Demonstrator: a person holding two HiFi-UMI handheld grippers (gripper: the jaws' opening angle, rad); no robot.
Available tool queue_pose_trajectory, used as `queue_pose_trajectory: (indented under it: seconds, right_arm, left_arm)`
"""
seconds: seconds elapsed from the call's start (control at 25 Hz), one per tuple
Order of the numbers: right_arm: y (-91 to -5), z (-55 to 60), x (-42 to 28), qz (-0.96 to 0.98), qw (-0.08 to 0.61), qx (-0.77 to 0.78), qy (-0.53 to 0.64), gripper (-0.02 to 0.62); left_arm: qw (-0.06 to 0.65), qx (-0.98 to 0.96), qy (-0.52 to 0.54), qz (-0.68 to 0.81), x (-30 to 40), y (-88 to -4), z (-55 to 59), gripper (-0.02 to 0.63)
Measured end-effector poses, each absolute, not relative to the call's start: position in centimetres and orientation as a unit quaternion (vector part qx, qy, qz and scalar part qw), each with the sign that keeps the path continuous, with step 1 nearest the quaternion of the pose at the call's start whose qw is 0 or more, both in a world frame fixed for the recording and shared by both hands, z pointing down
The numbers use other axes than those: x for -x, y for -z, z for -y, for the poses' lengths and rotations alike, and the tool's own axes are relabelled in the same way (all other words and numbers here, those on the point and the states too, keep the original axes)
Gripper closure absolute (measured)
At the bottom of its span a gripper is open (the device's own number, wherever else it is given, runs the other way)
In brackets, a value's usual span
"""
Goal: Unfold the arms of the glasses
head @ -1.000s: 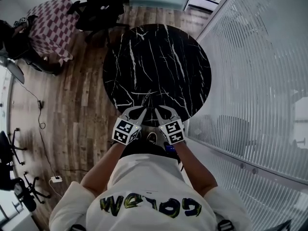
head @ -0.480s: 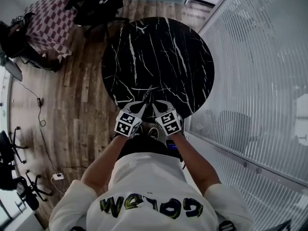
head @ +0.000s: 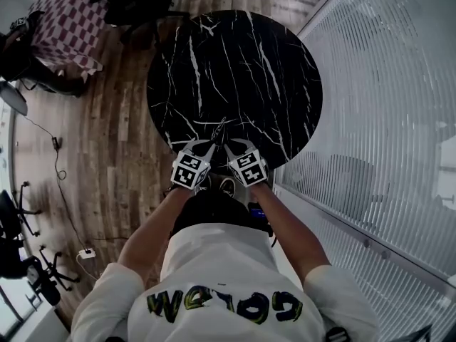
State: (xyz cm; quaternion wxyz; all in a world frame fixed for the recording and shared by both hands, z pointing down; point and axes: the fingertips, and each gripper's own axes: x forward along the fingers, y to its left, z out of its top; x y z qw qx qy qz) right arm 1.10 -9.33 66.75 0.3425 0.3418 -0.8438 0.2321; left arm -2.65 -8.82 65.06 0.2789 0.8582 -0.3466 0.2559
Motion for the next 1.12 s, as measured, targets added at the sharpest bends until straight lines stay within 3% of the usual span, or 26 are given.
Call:
queue_pose_trajectory:
  seconds: [1.12]
  right_arm:
    - [-74.0,10.5,0.0,0.809,0.366,-0.335,-0.317,0.508]
  left_arm:
    - [0.309,-0.836,-0.296,0.344,2.3,-72.3,10.8,0.566]
